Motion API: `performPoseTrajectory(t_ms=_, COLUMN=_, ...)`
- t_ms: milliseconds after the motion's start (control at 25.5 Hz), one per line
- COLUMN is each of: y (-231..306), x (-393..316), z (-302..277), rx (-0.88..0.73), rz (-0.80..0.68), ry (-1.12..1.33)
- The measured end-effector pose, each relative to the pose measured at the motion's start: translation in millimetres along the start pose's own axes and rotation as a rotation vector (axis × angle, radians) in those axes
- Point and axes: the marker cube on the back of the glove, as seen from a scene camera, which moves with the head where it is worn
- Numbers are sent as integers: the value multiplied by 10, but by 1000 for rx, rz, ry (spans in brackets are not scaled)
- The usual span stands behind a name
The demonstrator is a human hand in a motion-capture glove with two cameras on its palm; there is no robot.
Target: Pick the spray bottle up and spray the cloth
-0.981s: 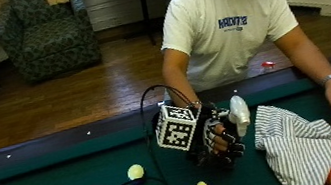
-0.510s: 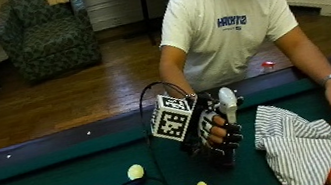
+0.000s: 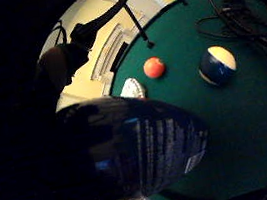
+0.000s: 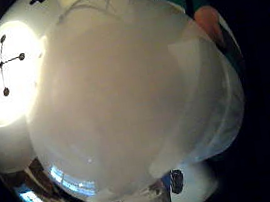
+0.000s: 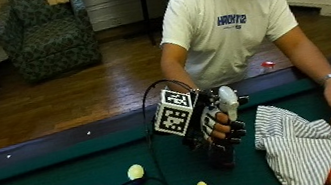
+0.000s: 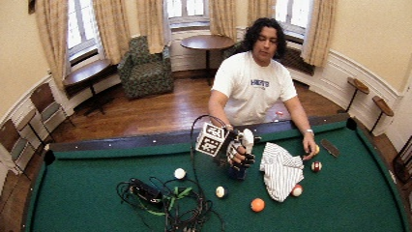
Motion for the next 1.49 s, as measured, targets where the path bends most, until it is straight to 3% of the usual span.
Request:
performPoseTrajectory(t_ms=471, y=-146, x=44, z=24, rx=54, rz=-119, ry=4)
performPoseTrajectory(t_ms=1020, y=-461, x=40, z=321, rx=5, rz=-80, ry=-17)
performPoseTrajectory(t_ms=1334, y=-524, x=-8, z=365, rx=-142, rz=-18, ry=-36)
performPoseTrajectory(t_ms=1491, y=-554, x=-72, z=341, rx=-112, rz=4, ry=-106)
